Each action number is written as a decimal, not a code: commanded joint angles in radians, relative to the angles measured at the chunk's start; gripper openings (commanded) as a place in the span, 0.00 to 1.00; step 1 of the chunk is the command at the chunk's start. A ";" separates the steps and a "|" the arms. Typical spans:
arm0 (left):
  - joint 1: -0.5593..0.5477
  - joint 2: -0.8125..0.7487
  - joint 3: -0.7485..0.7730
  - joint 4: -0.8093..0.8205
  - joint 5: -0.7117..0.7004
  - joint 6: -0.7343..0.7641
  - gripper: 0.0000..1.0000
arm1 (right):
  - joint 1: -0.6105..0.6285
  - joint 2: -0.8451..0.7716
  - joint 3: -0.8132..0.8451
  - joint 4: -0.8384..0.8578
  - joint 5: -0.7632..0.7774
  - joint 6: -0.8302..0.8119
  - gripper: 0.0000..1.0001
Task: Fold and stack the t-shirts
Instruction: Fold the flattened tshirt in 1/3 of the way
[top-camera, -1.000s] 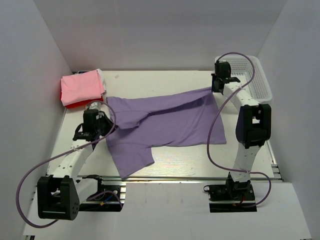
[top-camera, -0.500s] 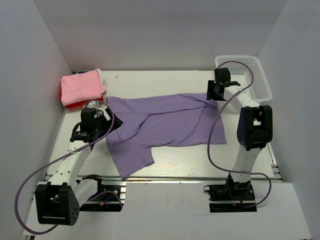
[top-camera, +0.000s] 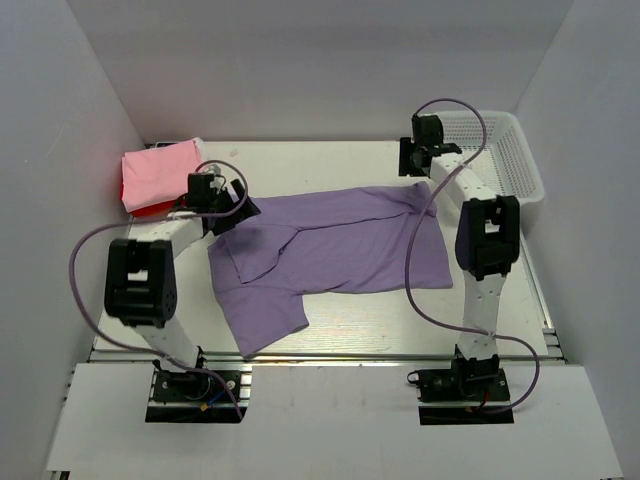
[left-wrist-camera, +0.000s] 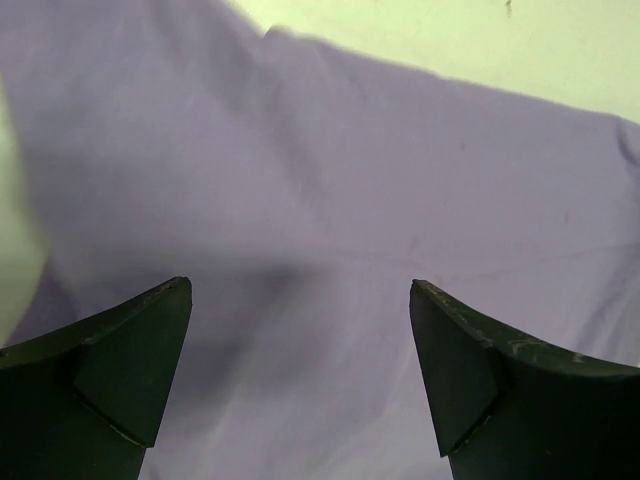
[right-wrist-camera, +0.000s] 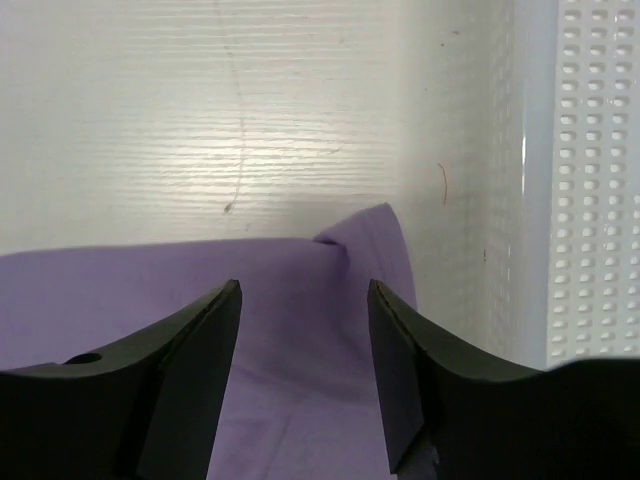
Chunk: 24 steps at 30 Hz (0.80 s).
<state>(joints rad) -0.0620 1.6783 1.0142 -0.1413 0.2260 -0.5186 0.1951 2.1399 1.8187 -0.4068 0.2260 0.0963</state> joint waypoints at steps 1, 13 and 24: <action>-0.006 0.073 0.098 0.091 0.104 0.022 1.00 | -0.006 0.095 0.094 -0.037 0.094 -0.036 0.58; -0.024 0.270 0.178 0.082 0.044 0.034 1.00 | -0.009 0.232 0.174 -0.018 0.231 -0.104 0.04; -0.004 0.296 0.167 -0.014 -0.145 0.077 1.00 | -0.032 0.199 0.240 0.036 0.444 0.098 0.00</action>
<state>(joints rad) -0.0792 1.9511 1.1896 -0.0525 0.2169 -0.4850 0.1917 2.3840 1.9999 -0.4194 0.5625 0.1265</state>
